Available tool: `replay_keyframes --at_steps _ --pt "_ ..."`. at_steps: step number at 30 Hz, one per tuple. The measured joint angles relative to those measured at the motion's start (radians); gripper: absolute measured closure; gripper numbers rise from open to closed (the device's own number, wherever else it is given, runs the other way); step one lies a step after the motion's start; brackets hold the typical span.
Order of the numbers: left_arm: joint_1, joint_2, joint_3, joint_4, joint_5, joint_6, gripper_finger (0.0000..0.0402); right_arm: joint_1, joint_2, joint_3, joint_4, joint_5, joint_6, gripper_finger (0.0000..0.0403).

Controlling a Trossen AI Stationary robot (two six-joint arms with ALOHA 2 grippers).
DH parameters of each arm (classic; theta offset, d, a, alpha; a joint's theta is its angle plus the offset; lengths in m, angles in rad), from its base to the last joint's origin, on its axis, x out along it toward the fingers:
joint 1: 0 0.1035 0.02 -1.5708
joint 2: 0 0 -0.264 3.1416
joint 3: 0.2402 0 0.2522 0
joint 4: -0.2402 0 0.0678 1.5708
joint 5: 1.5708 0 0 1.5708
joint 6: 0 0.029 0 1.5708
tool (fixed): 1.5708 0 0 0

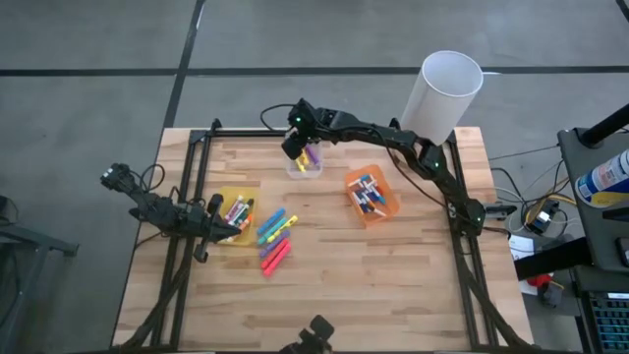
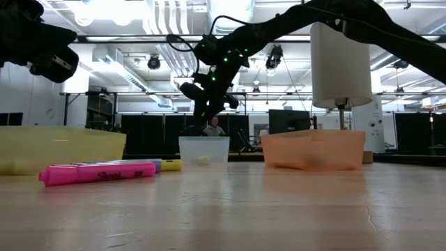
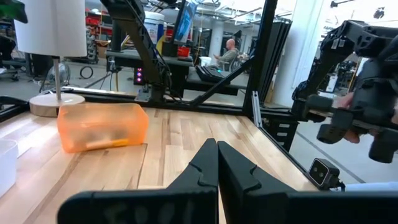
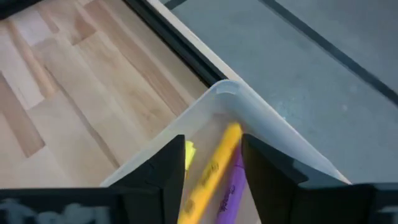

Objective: Pick & Place Markers
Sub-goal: Put the pink highlighter into the transparent bin

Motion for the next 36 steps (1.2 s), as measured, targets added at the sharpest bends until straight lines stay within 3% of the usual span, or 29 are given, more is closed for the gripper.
replay_keyframes --at_steps 7,21,29,36 --pt "0.0 0.0 0.0 0.0 0.0 0.0 0.0401 0.068 -0.017 0.0 -0.004 -0.025 -0.113 0.0243" --pt "0.0 0.0 0.0 0.0 0.0 0.0 0.0402 0.318 -0.018 0.0 -0.016 -0.308 -0.433 0.0269" --pt "0.0 0.0 0.0 0.0 0.0 0.0 0.0402 0.465 -0.016 0.0 -0.023 -0.31 -0.524 0.0276" --pt "0.0 0.0 0.0 0.0 0.0 0.0 0.0402 0.523 -0.016 -0.039 0.004 -0.309 -0.545 0.0274"
